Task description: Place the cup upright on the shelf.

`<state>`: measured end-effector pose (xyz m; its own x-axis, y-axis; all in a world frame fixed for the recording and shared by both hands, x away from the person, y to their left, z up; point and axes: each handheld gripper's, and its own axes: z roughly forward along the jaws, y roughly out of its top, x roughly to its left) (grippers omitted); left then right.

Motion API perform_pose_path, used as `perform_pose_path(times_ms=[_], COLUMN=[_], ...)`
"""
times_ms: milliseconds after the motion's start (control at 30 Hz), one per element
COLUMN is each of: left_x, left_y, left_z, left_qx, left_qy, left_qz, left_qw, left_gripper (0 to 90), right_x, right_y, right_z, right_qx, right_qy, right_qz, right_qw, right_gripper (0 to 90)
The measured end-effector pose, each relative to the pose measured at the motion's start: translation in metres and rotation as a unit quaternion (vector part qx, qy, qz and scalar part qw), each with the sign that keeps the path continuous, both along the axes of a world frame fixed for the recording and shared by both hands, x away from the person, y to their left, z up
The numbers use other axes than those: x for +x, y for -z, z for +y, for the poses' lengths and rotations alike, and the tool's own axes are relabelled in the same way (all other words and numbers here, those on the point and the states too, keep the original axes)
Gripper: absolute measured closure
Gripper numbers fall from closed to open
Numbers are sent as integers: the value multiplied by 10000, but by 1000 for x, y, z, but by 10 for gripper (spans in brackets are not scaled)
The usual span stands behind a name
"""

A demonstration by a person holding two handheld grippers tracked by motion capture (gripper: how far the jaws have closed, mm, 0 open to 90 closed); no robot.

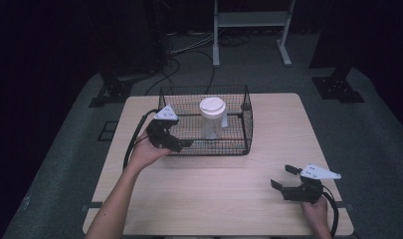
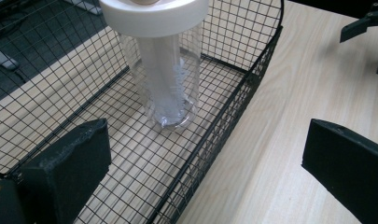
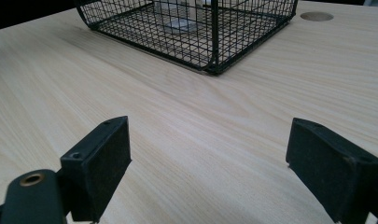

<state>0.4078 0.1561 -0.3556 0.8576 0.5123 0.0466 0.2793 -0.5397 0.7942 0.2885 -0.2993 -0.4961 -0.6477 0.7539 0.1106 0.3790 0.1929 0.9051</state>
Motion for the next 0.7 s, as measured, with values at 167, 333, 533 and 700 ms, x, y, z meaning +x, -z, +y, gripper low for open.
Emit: perform_pose_path(times_ms=[167, 333, 533, 700], left_x=[-7, -15, -24, -32], left_y=[3, 6, 8, 10], left_z=[1, 1, 1, 2], left_qx=[16, 3, -39, -68], left_qy=[50, 101, 166, 196], left_qz=[-12, -40, -51, -66], left_qw=[10000, 9999, 9998, 9998], left_gripper=[3, 3, 3, 2], right_x=[0, 0, 0, 0], right_y=[0, 0, 0, 0], right_z=[0, 0, 1, 1], right_qx=[-6, -14, -12, -23], right_qy=[-1, -2, 3, 1], right_qz=[24, 15, 25, 22], right_qw=[10000, 10000, 10000, 10000], right_gripper=[128, 128, 128, 128])
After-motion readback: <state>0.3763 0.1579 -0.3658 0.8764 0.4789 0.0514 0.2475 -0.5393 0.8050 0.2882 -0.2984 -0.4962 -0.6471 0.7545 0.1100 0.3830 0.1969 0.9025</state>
